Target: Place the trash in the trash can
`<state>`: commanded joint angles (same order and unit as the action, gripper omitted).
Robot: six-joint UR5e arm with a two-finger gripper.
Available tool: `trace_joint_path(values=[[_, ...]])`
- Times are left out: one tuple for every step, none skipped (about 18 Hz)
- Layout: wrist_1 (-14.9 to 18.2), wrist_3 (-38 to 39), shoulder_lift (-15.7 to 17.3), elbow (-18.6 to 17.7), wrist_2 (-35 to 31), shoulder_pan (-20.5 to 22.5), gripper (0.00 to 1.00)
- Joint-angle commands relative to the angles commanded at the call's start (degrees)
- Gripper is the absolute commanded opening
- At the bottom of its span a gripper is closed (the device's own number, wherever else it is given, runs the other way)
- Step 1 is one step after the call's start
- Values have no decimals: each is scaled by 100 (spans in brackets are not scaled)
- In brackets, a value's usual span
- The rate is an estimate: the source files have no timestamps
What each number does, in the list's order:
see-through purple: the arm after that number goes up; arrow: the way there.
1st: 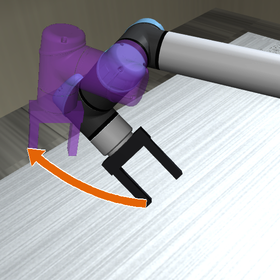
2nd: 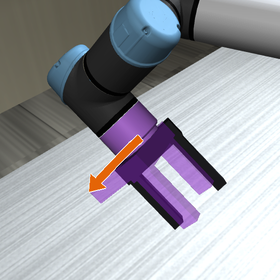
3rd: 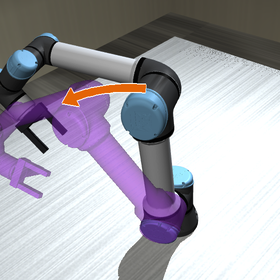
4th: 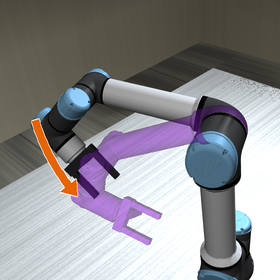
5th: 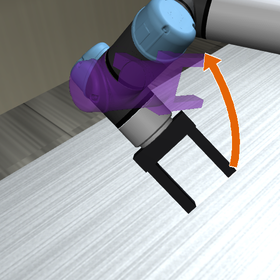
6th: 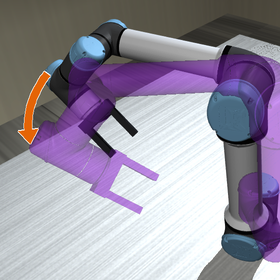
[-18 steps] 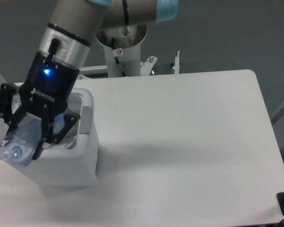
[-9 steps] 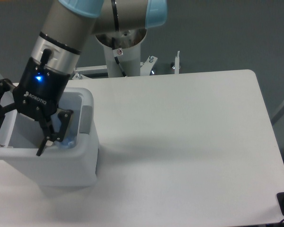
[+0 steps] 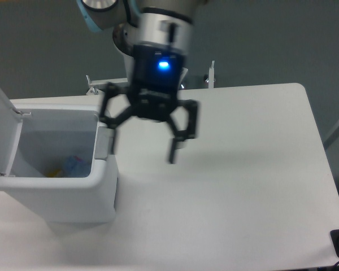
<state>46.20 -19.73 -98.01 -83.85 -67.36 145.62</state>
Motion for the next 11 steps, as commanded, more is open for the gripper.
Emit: trace_joint_path(values=[[185, -318, 36, -17, -414, 36, 100], [361, -687, 53, -44, -854, 80, 100], [650, -1308, 132, -96, -1528, 97, 100], [871, -1828, 176, -105, -1944, 115, 100], [1055, -2346, 229, -105, -2226, 124, 100], [1240, -2734, 290, -105, -2377, 159, 100], [1486, -3017, 378, -114, -2396, 272, 100], [1601, -3080, 448, -114, -2396, 395, 100], [1663, -3081, 510, -114, -2379, 536, 100], [1699, -3107, 537, -97, -2344, 668, 100], [1699, -3116, 537, -18, -2326, 799, 100]])
